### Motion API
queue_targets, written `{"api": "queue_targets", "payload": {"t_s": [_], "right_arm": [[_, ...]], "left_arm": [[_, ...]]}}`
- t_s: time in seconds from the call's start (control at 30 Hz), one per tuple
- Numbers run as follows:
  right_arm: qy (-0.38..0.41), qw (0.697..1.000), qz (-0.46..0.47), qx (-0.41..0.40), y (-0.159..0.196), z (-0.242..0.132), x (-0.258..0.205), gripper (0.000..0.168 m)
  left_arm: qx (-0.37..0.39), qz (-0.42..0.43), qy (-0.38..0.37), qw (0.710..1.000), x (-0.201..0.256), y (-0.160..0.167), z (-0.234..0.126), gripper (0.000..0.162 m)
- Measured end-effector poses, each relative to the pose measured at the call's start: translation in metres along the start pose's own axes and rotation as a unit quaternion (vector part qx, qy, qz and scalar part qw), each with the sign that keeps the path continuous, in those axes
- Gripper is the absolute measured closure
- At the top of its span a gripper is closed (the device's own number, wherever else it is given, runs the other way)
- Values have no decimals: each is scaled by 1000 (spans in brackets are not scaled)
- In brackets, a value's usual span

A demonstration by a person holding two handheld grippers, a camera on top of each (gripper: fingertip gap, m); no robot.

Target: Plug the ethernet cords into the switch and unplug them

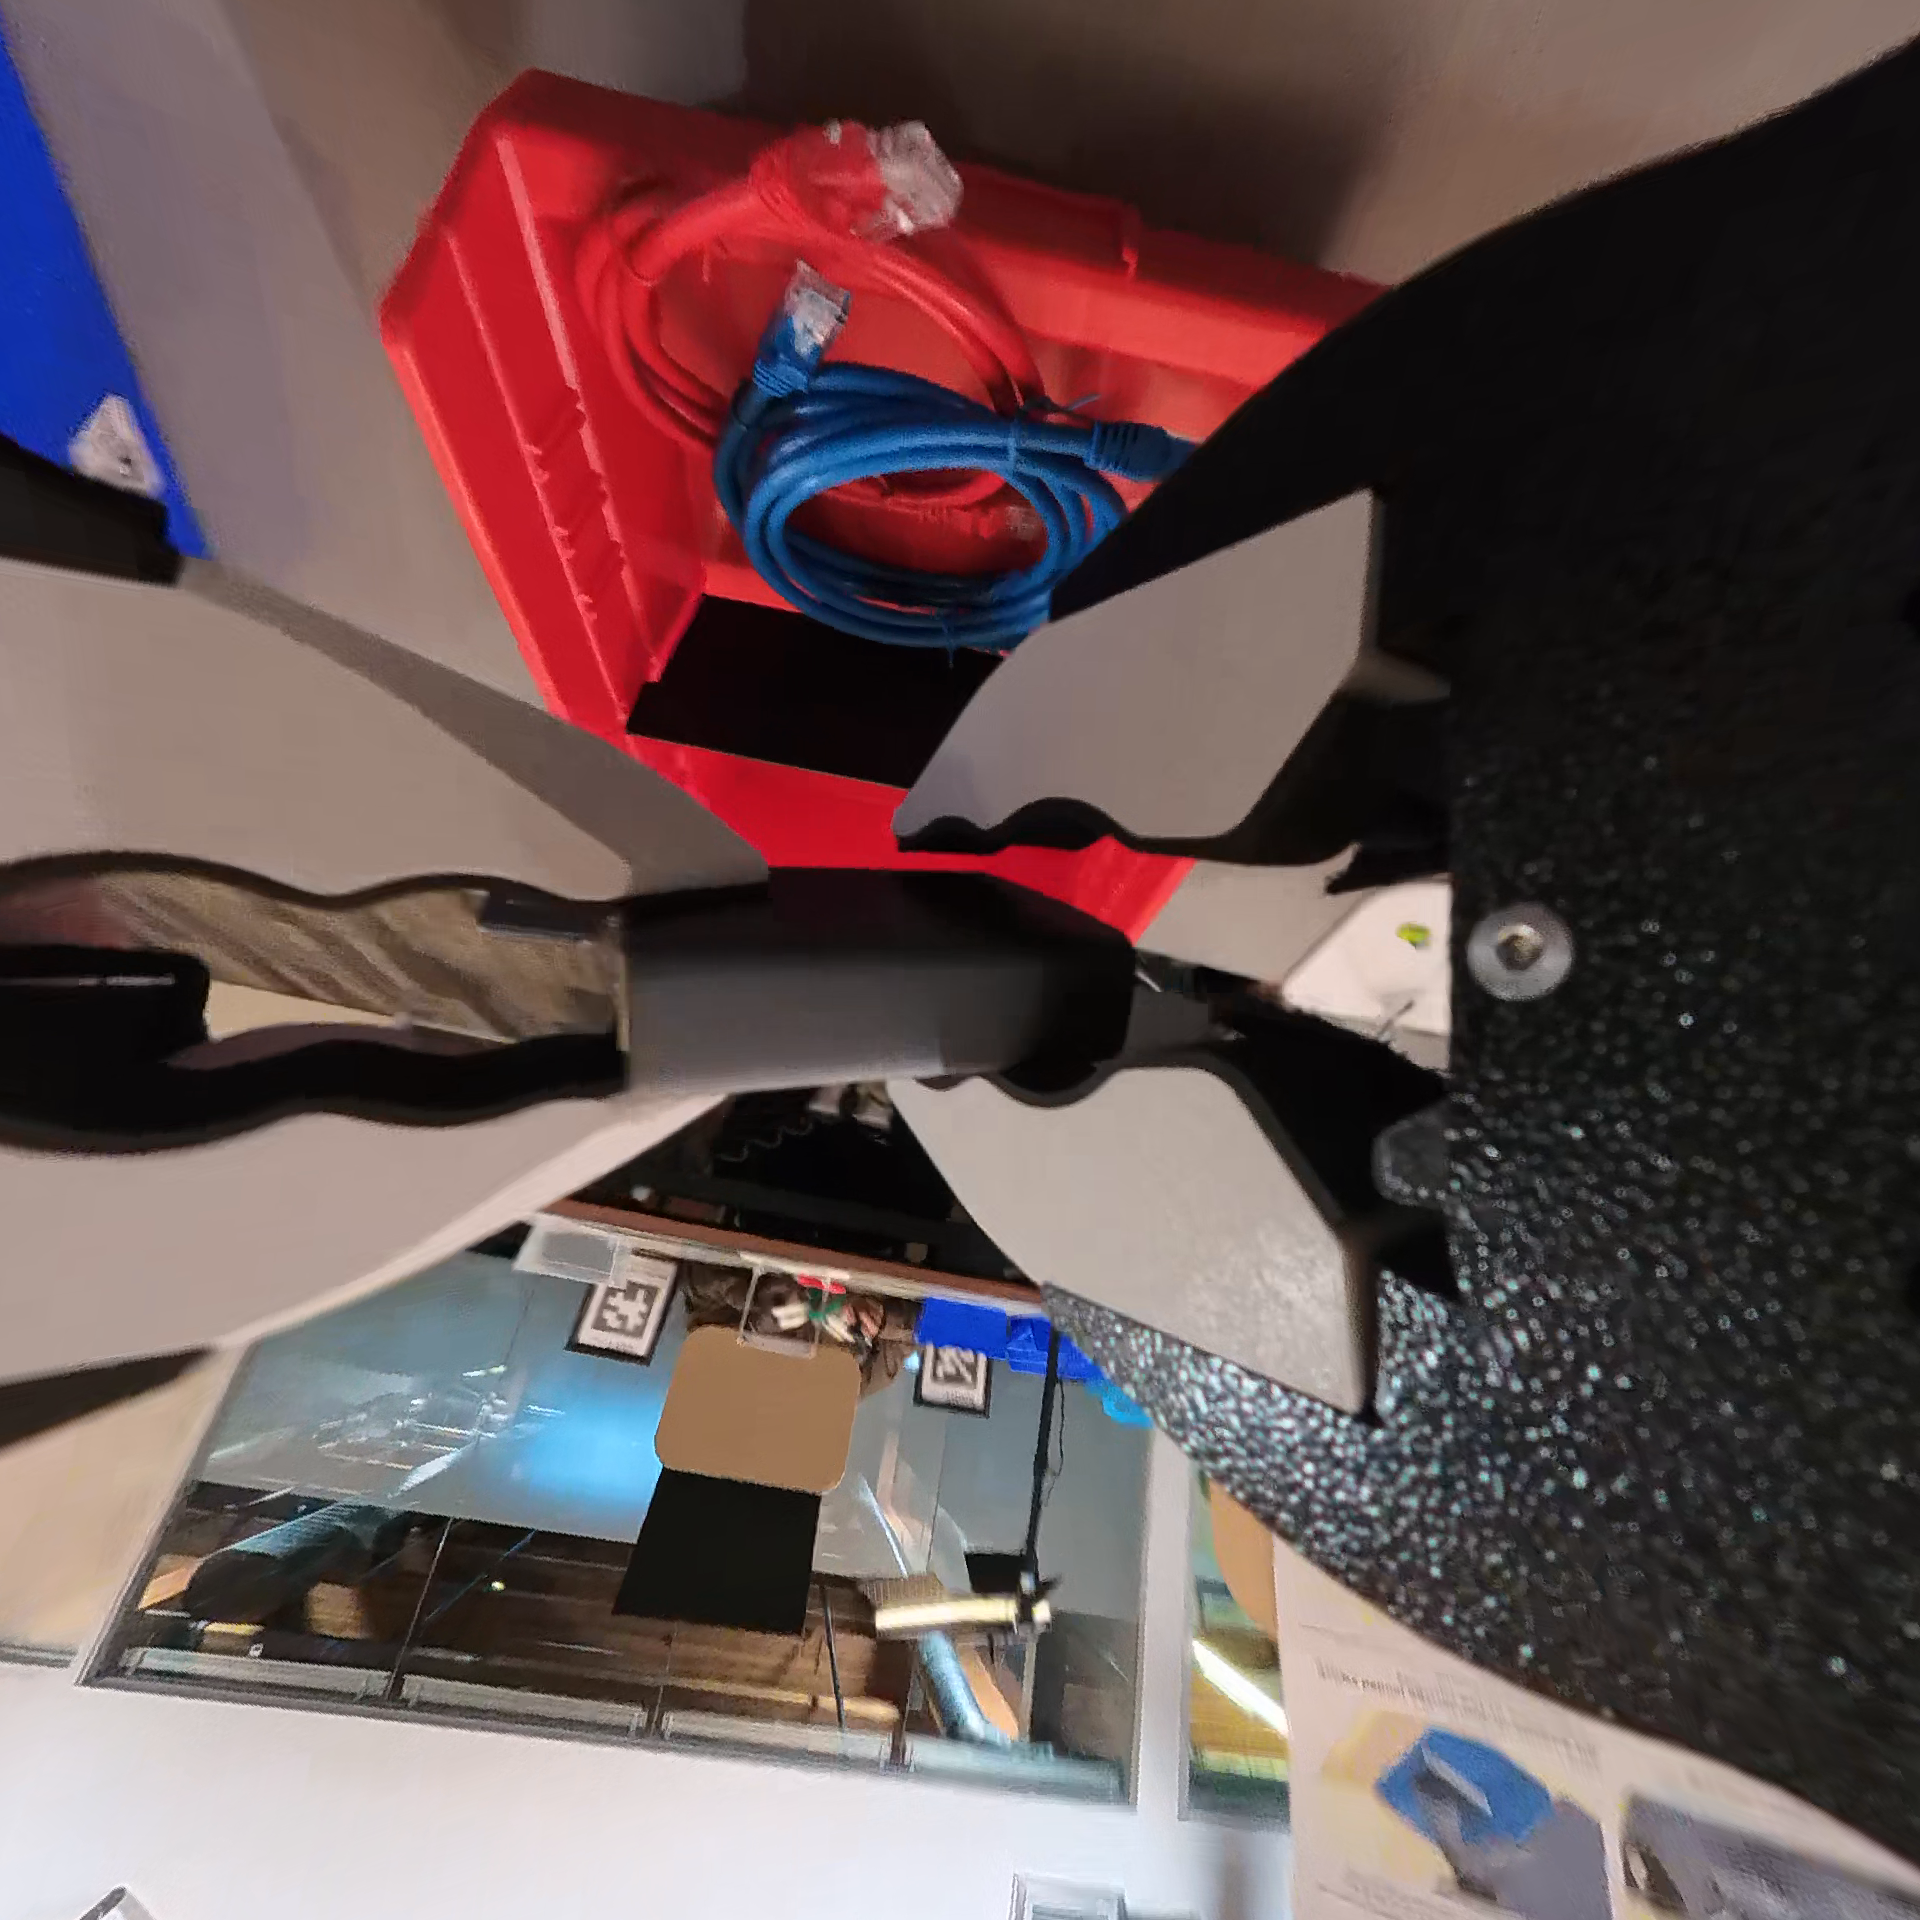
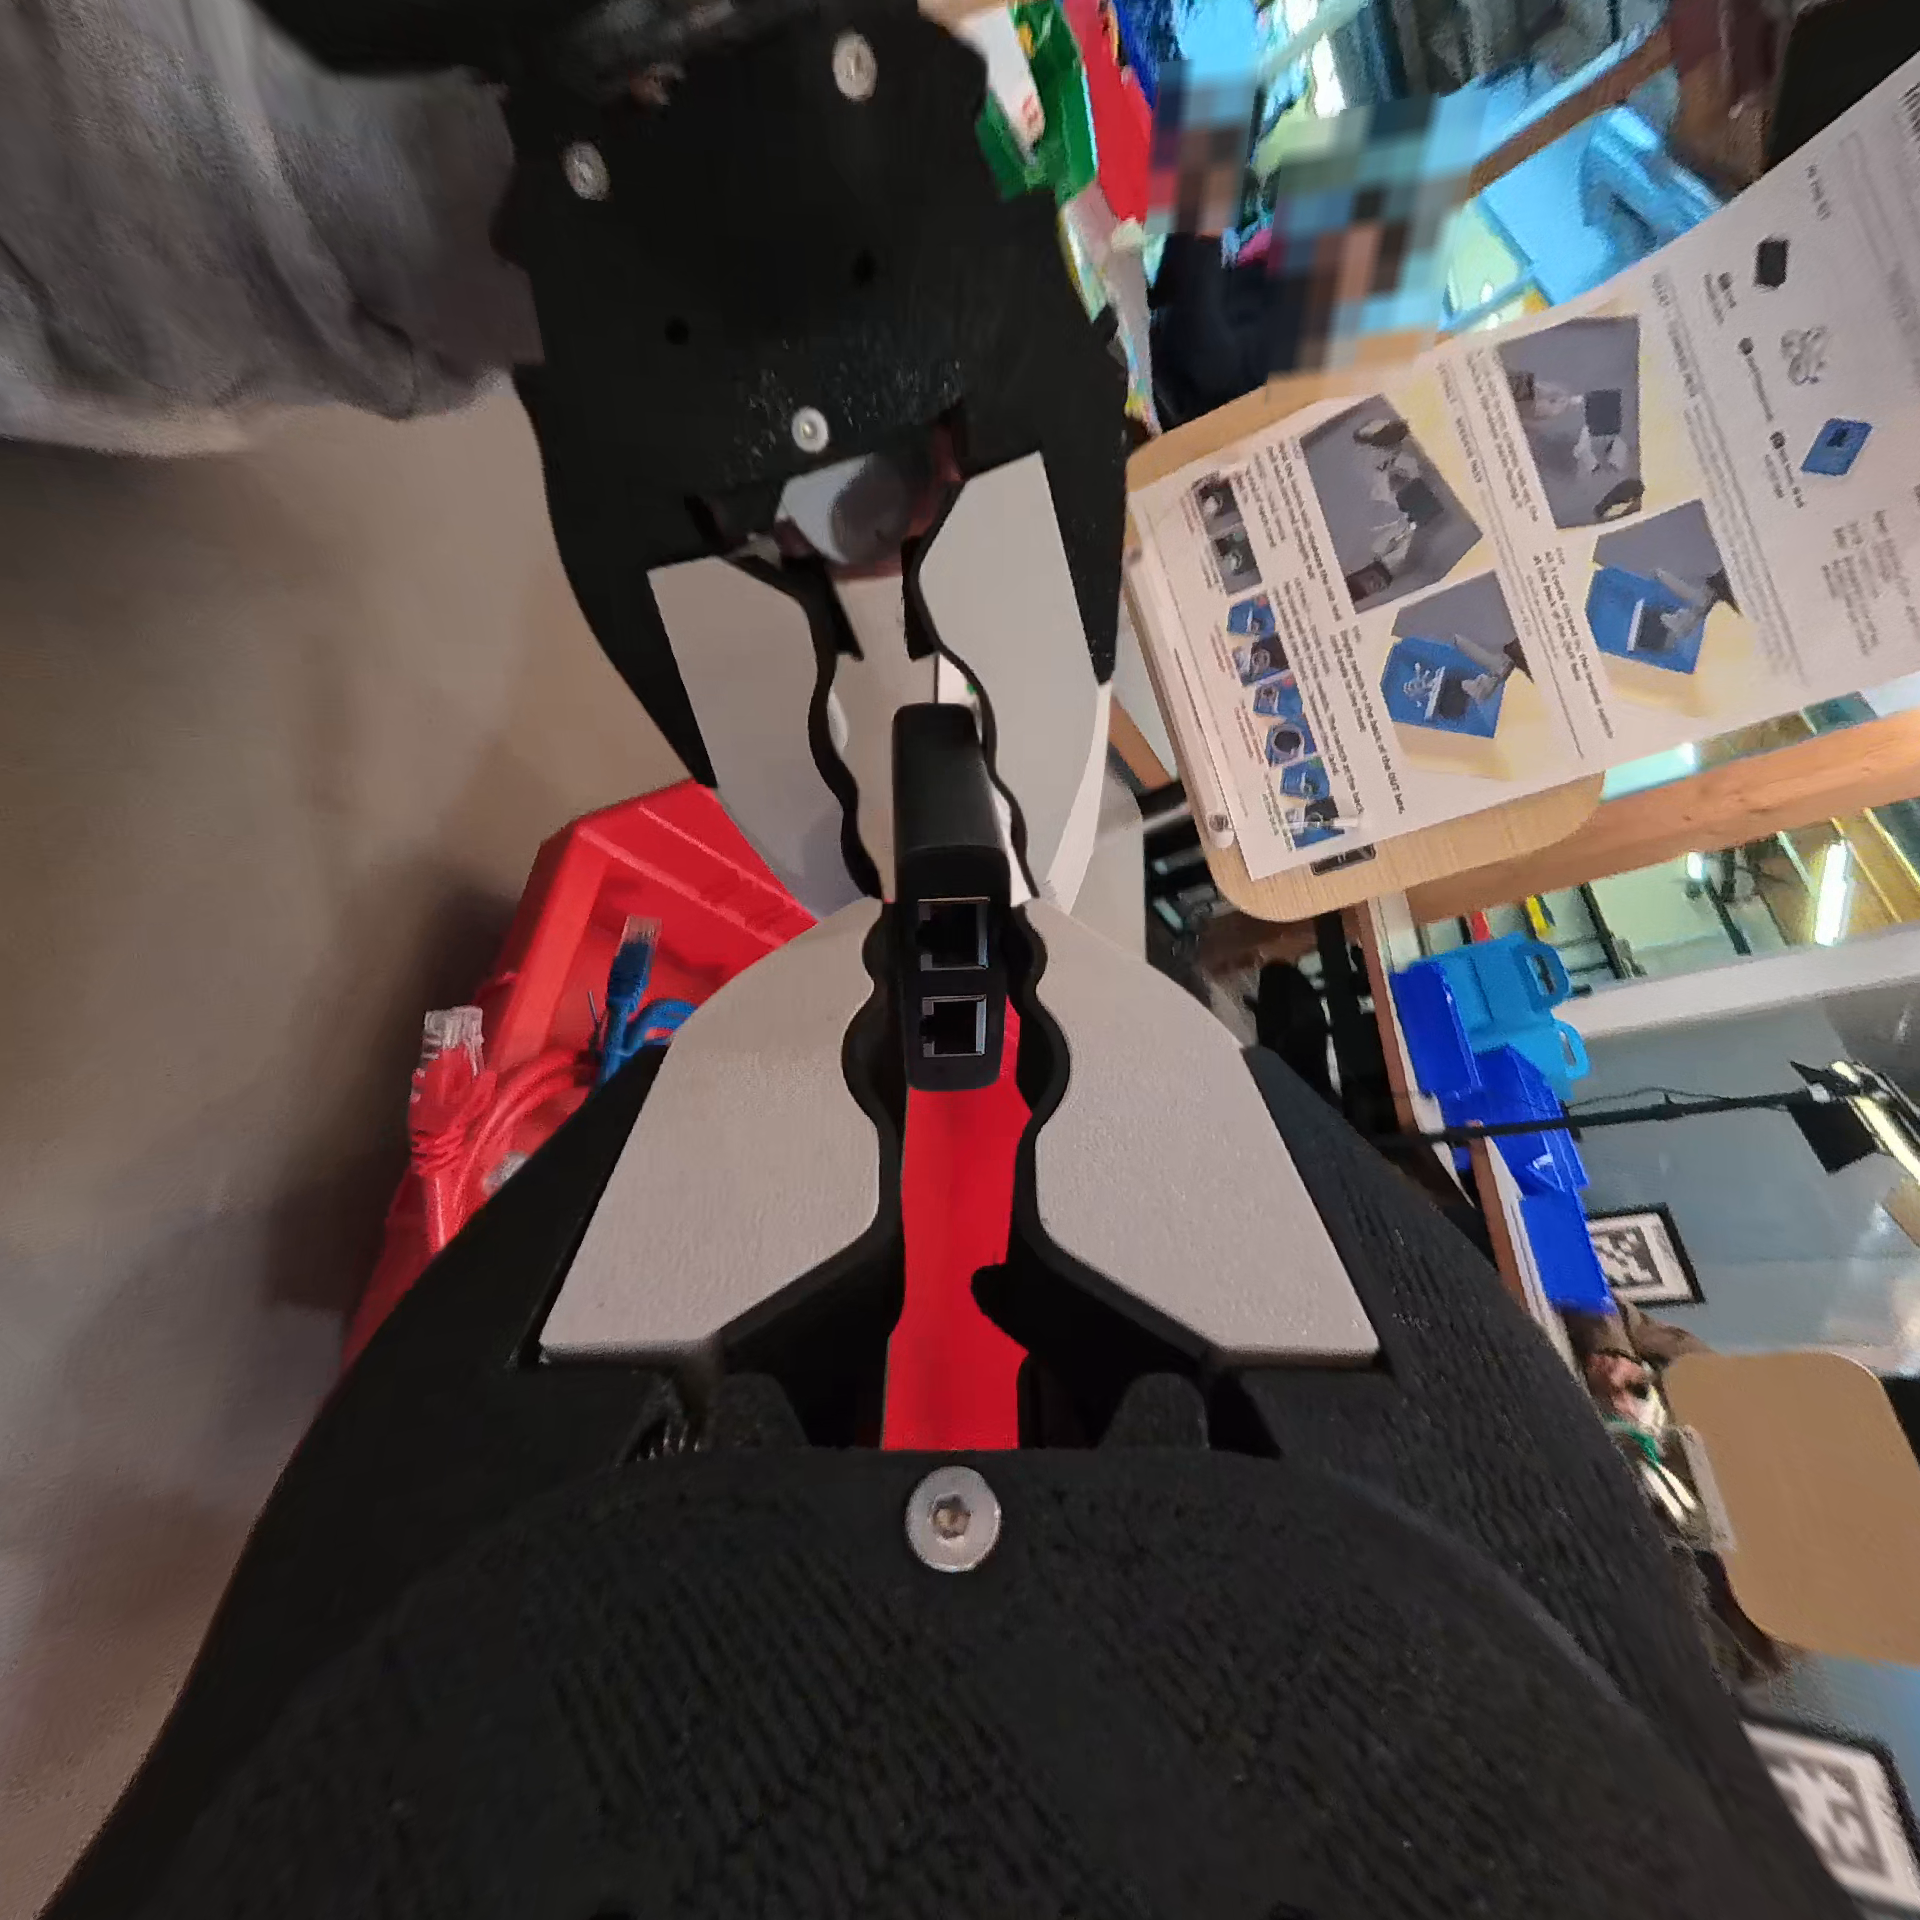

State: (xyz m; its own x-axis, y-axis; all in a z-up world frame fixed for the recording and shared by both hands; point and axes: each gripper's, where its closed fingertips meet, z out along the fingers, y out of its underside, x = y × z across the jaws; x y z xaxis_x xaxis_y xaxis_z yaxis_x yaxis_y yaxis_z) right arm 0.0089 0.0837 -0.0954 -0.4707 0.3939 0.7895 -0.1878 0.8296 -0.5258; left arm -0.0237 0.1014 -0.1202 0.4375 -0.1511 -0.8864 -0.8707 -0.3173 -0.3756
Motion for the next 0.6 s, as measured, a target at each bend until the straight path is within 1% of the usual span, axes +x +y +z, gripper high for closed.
{"api": "queue_targets", "payload": {"t_s": [0.03,0.1,0.13,0.17,0.23,0.27,0.33,0.4,0.5,0.53,0.57,0.6], "right_arm": [[0,1000,6,19,-3,-3,1,150],[2,996,25,81,-15,-11,6,149],[7,991,39,124,-22,-17,11,149],[12,983,59,173,-31,-22,17,150],[27,956,111,269,-45,-35,34,151],[34,939,140,311,-50,-40,43,151],[32,903,200,378,-57,-47,57,150],[20,876,244,415,-60,-46,65,150],[-10,853,278,441,-63,-36,65,150],[-18,847,286,448,-65,-33,65,151],[-25,840,293,456,-67,-31,64,151],[-34,834,298,464,-69,-29,63,151]], "left_arm": [[23,-25,9,999,1,-3,-1,121],[105,-98,28,989,-1,-18,-6,111],[158,-143,44,976,-2,-27,-11,105],[212,-191,57,957,-6,-35,-16,100],[317,-274,82,904,-15,-50,-29,93],[361,-308,79,877,-22,-55,-34,93],[424,-364,58,827,-38,-59,-40,98],[482,-402,47,777,-51,-64,-47,99],[575,-442,35,687,-70,-70,-66,101],[599,-448,29,663,-75,-71,-71,103],[616,-450,28,646,-78,-72,-74,105],[626,-452,28,635,-80,-73,-76,106]]}}
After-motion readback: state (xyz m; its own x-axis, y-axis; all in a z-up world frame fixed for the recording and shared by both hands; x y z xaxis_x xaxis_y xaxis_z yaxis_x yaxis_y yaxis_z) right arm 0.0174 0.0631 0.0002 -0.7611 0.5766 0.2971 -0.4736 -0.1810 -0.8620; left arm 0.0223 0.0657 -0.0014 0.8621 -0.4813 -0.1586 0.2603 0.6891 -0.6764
